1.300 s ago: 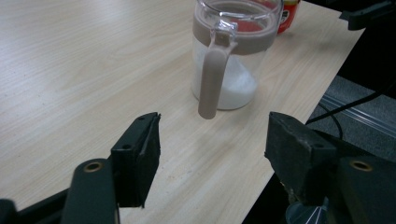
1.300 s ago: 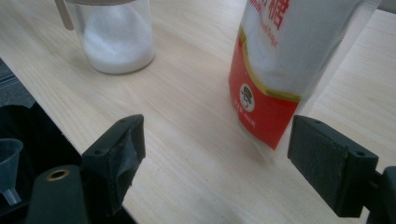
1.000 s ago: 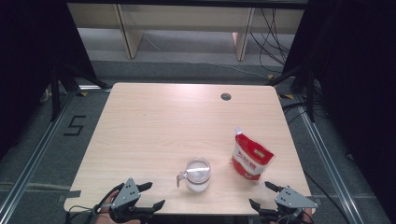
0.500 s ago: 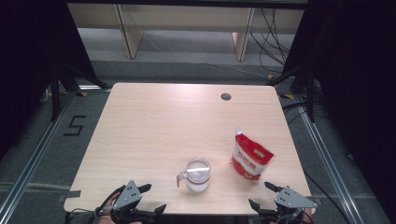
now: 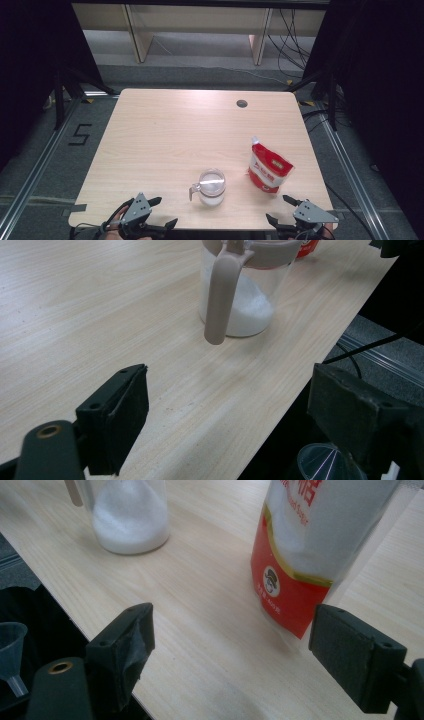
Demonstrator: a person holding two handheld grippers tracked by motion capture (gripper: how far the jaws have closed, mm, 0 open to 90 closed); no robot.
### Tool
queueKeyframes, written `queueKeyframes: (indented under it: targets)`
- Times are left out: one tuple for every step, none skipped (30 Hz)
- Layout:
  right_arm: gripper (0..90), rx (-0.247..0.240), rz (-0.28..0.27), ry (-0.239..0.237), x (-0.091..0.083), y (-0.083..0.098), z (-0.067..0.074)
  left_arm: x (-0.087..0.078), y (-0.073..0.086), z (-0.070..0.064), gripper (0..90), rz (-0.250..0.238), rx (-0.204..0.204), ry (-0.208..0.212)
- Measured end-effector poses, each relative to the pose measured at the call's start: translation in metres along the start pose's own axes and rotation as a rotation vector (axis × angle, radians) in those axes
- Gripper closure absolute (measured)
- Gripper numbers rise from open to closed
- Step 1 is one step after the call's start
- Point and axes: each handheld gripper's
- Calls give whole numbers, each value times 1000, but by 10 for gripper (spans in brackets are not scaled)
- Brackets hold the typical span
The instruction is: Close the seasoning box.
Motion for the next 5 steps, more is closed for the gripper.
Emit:
queueKeyframes:
  targets:
    - [192,-3,-1,-1,0,0,0,0,0,0,163,-1,3,0]
    - [191,-3,-1,-1,0,0,0,-1,0,0,163,3,5,-3]
    - [192,-2,-1,-1,0,0,0,-1,0,1,163,6,11,-4]
    - [192,-2,-1,-1,0,0,0,-1,0,0,163,2,8,-4]
    - [192,-2,-1,-2,0,0,0,-1,0,1,164,8,20,-6]
Point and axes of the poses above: each handheld gripper's, and its own axes: x roughly forward along the jaws, y roughly out of its underside, z roughly to its left, and after that the axes turned 9 degrees about -y, right-handed
